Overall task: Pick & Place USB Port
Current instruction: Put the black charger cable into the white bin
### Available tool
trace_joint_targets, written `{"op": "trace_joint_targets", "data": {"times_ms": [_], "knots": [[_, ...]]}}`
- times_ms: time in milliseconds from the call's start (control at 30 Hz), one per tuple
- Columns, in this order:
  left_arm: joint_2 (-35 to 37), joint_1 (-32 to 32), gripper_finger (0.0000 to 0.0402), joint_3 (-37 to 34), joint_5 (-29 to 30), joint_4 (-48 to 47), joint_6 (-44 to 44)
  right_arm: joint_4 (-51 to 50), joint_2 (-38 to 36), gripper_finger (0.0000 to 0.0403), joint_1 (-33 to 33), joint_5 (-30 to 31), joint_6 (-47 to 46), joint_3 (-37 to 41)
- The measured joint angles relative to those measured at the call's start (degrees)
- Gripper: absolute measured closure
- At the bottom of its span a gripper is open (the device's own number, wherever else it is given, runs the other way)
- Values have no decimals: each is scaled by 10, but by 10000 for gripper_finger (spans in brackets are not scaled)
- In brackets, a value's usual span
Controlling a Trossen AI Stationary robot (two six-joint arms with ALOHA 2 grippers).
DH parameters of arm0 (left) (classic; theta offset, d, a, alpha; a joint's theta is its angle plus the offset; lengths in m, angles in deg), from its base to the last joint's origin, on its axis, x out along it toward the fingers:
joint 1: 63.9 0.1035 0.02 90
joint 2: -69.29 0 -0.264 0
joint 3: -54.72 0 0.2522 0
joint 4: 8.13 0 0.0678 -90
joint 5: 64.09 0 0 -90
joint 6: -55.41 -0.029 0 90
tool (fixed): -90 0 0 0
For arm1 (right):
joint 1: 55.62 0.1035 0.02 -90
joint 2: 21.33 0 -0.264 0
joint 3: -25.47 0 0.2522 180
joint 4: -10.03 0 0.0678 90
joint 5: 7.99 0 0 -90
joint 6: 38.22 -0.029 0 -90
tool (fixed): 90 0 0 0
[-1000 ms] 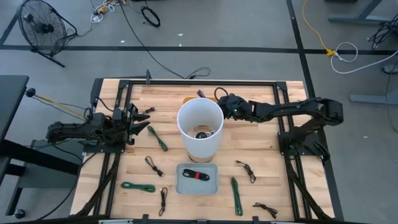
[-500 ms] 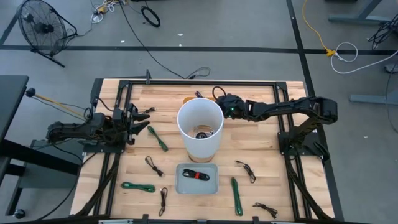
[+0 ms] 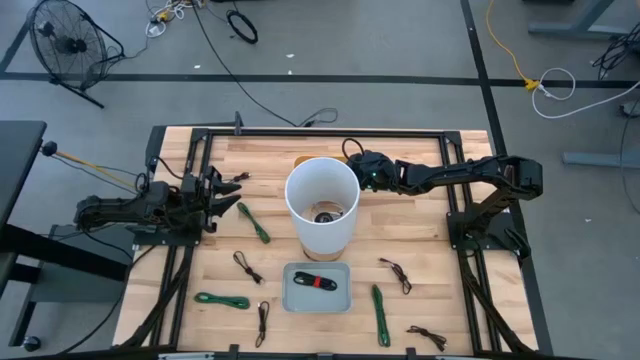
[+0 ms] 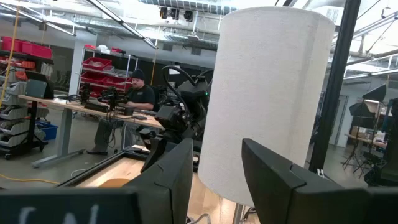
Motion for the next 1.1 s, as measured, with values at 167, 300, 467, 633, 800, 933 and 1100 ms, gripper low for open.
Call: {"op": "trace_joint_targets", "data": {"times_ms": [167, 300, 467, 633, 800, 933, 1100], "knots": [[0, 0, 257, 0, 0, 0, 0, -9, -8, 328, 1, -74, -19, 0], [0, 0, 257, 0, 0, 0, 0, -51, -35, 328, 8, -152, -31, 0], [0, 0, 257, 0, -2, -1, 1, -172, -94, 328, 30, -160, -27, 0], [0, 0, 257, 0, -5, -1, 2, -281, -169, 328, 36, -83, -46, 0], [0, 0, 257, 0, -6, -5, 2, -393, -230, 328, 58, -82, -113, 0], [0, 0, 257, 0, -6, -6, 2, -467, -243, 327, 117, -117, -198, 0], [0, 0, 257, 0, -6, -6, 2, -510, -229, 327, 232, -156, -324, 0]]}}
